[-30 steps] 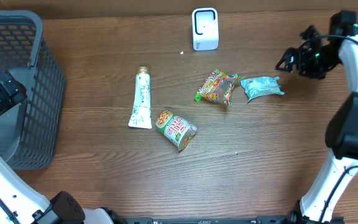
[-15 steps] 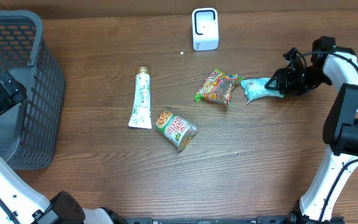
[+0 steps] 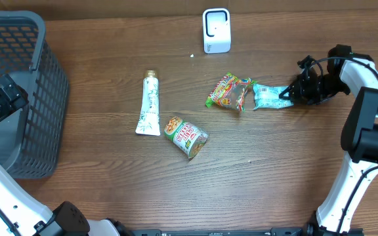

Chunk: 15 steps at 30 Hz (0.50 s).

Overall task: Scan the item barcode
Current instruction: 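Lift the wipes pack and carry it toward the white scanner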

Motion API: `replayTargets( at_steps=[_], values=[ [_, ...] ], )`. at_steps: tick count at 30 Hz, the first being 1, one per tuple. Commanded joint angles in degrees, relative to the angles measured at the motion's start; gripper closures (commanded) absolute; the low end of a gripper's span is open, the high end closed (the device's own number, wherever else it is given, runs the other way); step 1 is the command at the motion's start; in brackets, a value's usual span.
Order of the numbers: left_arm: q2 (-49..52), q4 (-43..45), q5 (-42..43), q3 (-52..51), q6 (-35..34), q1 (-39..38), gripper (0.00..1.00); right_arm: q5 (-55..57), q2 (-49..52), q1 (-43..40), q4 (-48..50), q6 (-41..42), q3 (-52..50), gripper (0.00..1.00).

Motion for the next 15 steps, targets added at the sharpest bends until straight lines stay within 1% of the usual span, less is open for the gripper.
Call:
replayTargets(
  at_steps=[1,6,7,8,12,15],
  values=[
    [-0.1,0.0,0.3,0.1,0.9,0.2,0.0,-2.5,1.7,-1.2,-4.1,-0.5,5.8,0.96],
    [-0.1,0.1,0.2,0.1,0.9,0.2,0.0,-2.7,-0.9,-1.9,-15.1,-4.5,16.5,0.96],
    [-0.1,0.0,0.3,0.1,0.9,0.2,0.0,-3.1,-3.0,-1.7,-19.2,-6.7,20.7,0.96],
    [-0.1,0.1,0.2,0.1,0.9,0.2,0.0,-3.7,-4.6,-1.4,-21.2,-8.3,22.8,0.96],
    [-0.1,0.1,0.3,0.1,0.9,0.2,0.0,-4.2,-9.6,0.7,-22.2,-10.1,24.4,0.96],
    [-0.1,0.1,0.2,0.1,0.9,0.2,0.0,-5.9,-12.3,3.7,-22.7,-13.3,24.4,0.96]
  ],
)
